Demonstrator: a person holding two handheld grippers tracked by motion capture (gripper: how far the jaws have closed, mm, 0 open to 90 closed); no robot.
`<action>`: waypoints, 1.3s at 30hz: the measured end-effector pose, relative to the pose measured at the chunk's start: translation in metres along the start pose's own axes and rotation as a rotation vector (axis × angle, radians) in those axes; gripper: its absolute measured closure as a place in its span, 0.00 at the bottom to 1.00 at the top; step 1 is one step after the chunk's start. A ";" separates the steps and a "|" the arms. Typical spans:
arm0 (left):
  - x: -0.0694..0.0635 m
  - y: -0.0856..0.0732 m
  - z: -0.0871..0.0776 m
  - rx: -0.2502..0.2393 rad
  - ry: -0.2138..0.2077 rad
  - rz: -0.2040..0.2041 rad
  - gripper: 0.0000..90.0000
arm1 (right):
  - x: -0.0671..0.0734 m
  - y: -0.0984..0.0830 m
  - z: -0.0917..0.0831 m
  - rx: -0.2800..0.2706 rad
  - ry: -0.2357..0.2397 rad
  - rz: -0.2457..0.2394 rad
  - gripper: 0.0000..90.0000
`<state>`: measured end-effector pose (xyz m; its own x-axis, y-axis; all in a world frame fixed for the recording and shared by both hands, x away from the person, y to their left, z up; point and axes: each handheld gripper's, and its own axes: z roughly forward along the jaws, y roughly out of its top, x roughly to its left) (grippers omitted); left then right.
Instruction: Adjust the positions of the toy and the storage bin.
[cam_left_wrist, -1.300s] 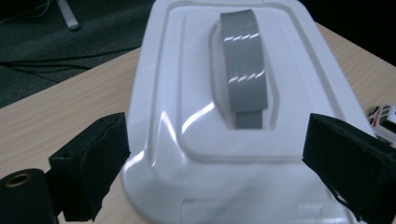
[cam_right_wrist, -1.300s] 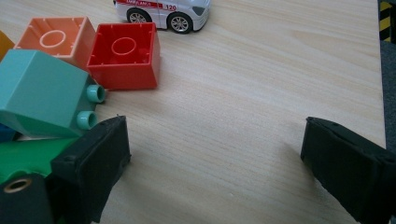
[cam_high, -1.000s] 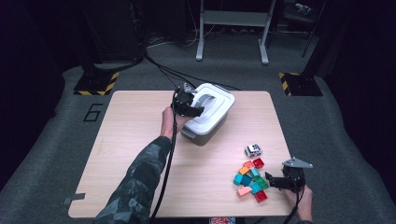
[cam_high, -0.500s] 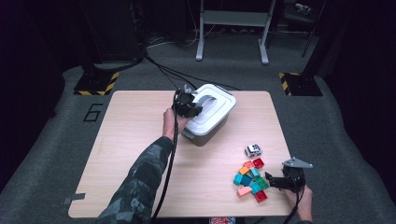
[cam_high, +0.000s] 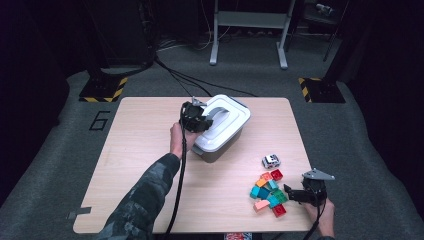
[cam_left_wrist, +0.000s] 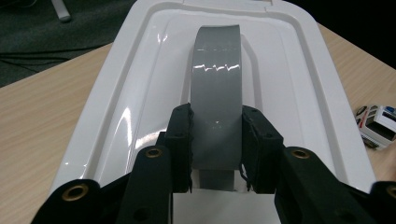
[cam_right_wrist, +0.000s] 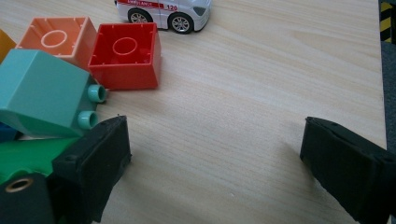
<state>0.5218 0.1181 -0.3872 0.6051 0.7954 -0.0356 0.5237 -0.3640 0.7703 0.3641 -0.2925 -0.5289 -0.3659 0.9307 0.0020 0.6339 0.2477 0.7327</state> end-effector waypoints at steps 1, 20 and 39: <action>0.000 -0.001 -0.001 0.000 0.000 -0.001 0.75 | 0.000 0.000 0.000 0.000 0.000 0.000 0.08; -0.025 -0.035 -0.041 0.006 0.010 -0.050 0.75 | 0.000 0.000 0.000 0.002 -0.004 0.004 0.08; -0.023 -0.010 -0.045 0.025 -0.040 0.075 0.50 | 0.000 0.000 0.000 0.004 -0.004 0.003 0.08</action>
<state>0.4754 0.1252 -0.3657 0.6665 0.7455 -0.0048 0.4908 -0.4340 0.7555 0.3640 -0.2924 -0.5289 -0.3610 0.9326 0.0010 0.6375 0.2460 0.7301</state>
